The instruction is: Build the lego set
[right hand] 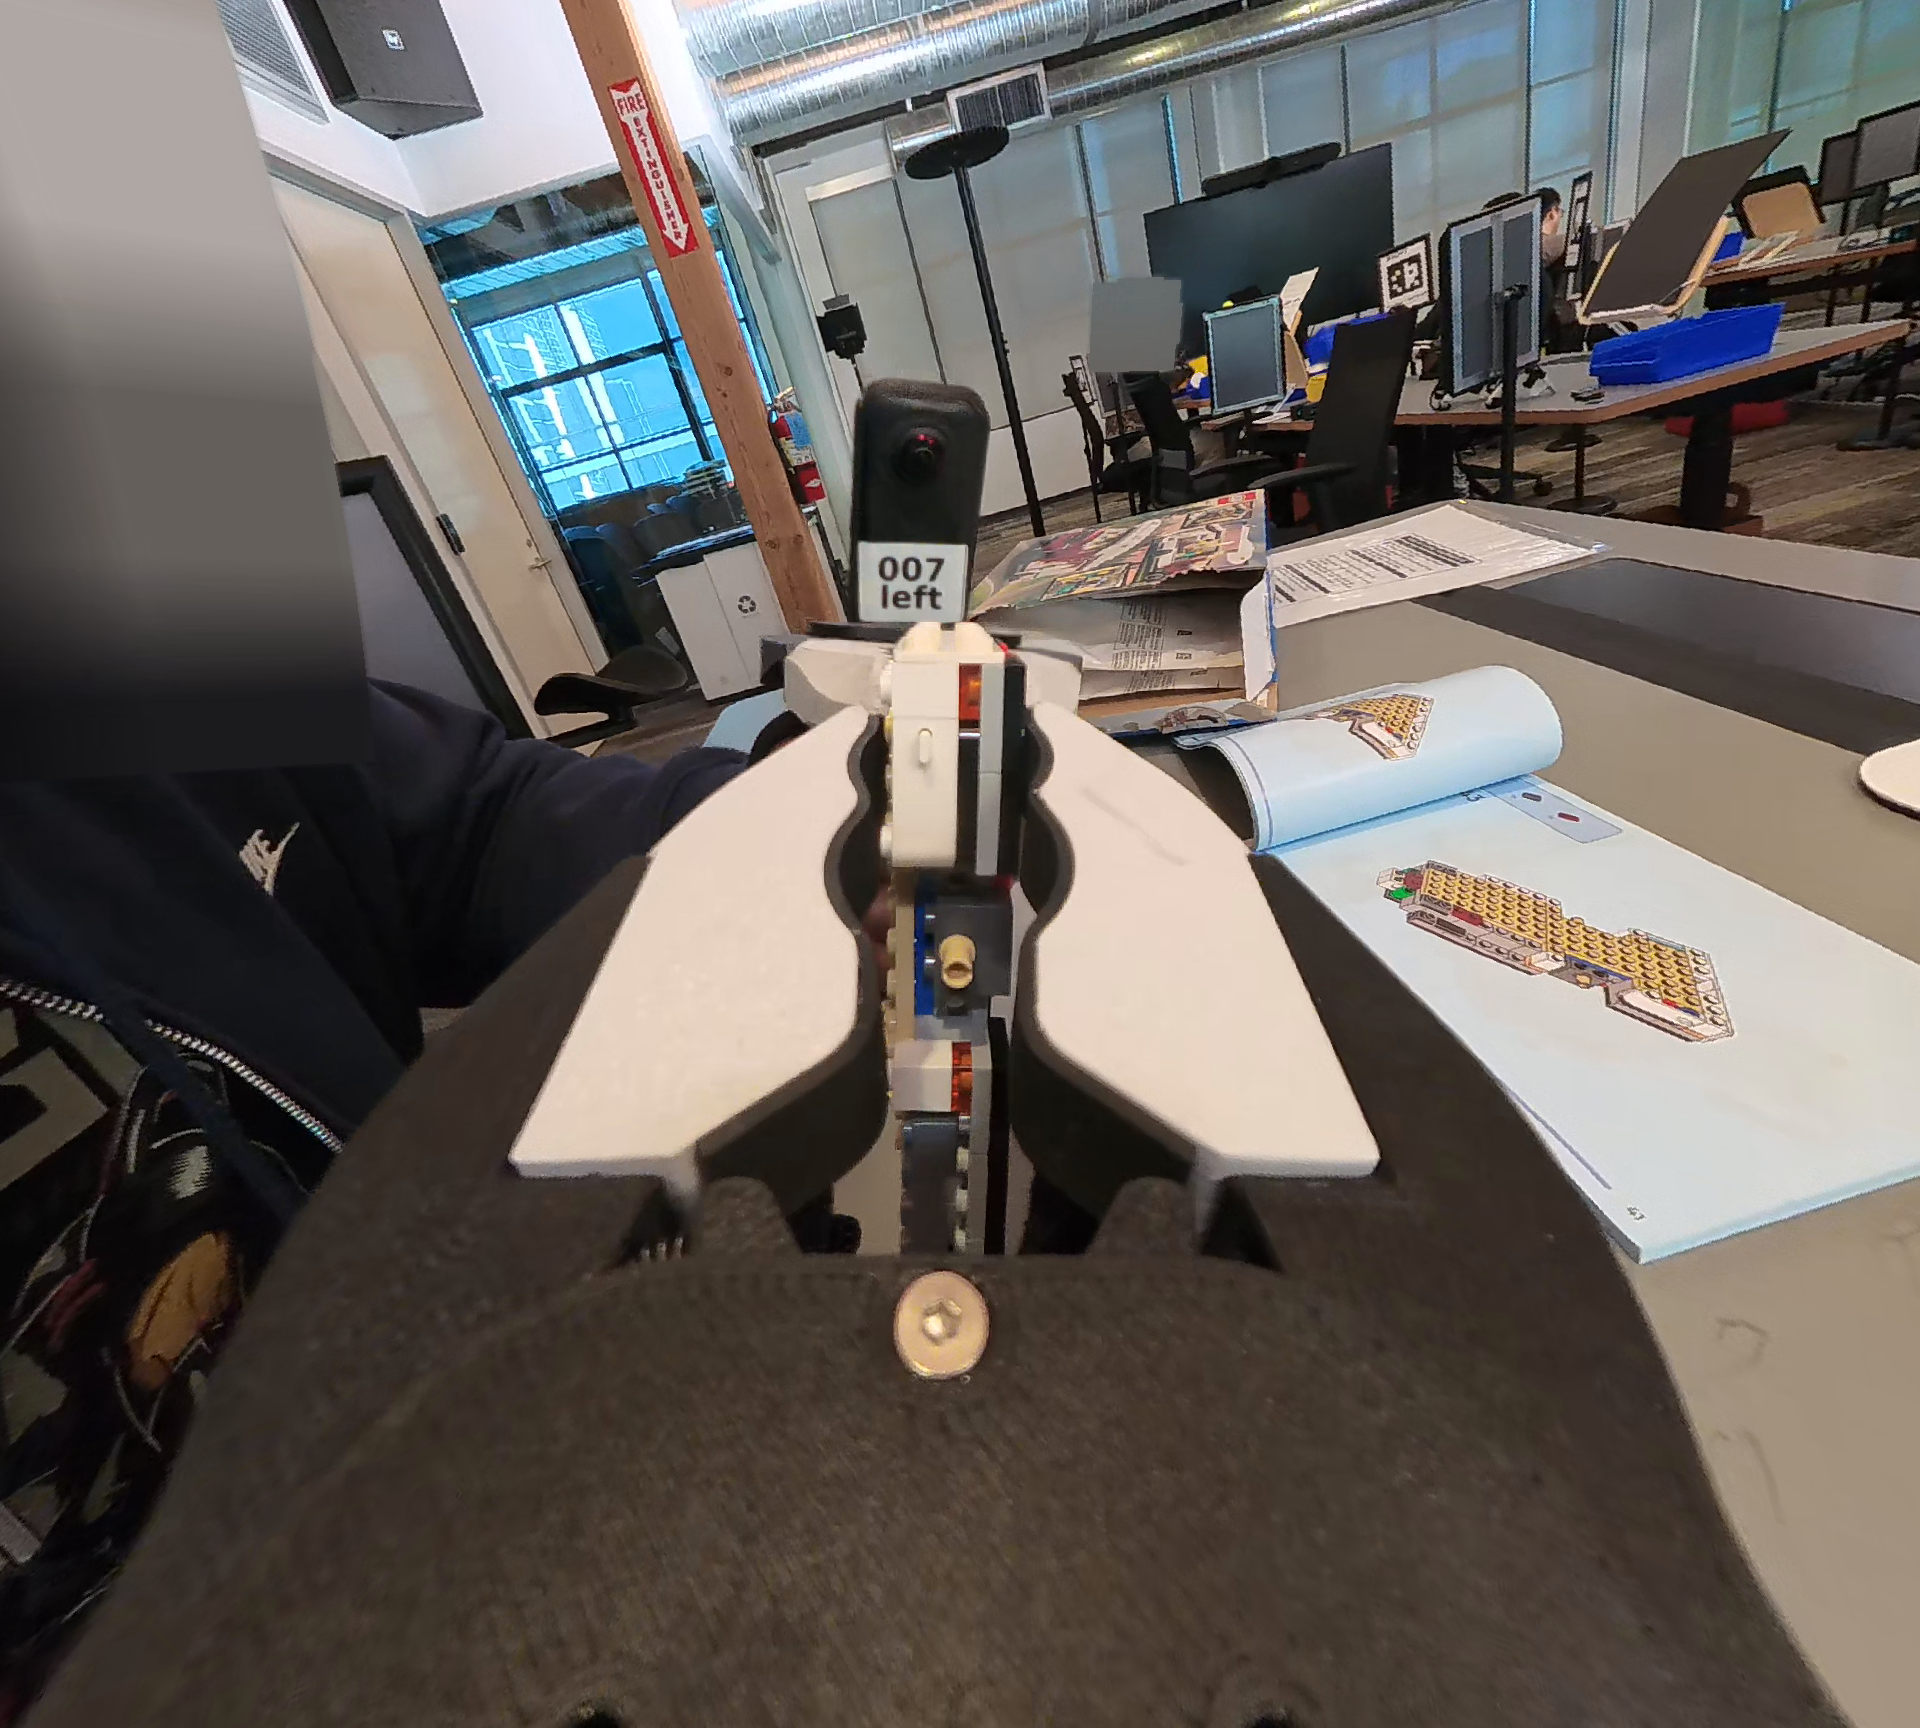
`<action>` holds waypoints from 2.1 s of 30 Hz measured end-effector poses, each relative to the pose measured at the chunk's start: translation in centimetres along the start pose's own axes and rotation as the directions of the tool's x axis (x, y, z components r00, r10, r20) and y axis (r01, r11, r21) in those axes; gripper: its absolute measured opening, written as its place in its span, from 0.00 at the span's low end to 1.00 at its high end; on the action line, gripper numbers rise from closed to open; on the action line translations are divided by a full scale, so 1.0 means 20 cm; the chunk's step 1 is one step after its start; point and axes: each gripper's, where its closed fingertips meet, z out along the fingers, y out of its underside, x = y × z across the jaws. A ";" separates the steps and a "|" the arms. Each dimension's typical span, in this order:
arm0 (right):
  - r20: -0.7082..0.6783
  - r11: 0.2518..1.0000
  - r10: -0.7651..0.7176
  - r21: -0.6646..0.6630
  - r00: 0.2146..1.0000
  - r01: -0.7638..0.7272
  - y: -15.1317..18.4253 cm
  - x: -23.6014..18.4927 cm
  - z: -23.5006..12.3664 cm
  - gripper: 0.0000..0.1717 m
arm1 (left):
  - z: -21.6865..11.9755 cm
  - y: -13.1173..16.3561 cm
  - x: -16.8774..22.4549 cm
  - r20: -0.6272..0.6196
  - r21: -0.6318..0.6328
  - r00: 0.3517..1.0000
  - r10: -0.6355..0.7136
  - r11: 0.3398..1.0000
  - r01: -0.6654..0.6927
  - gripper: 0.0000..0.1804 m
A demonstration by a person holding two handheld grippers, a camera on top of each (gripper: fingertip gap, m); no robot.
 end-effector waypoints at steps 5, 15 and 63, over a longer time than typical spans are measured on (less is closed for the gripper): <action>0.006 1.000 0.007 0.003 1.000 -0.007 0.00 0.00 0.00 0.14 | 0.00 0.01 0.01 -0.018 0.035 1.000 -0.022 0.999 0.022 0.13; 0.020 1.000 0.017 -0.024 1.000 -0.017 0.01 -0.01 0.01 0.14 | -0.01 0.00 0.02 -0.012 0.043 0.999 0.036 0.998 -0.035 0.12; -0.046 0.999 0.048 0.000 0.998 -0.048 0.06 0.05 0.00 0.14 | -0.02 0.04 -0.04 0.011 0.026 0.999 -0.031 0.999 0.031 0.12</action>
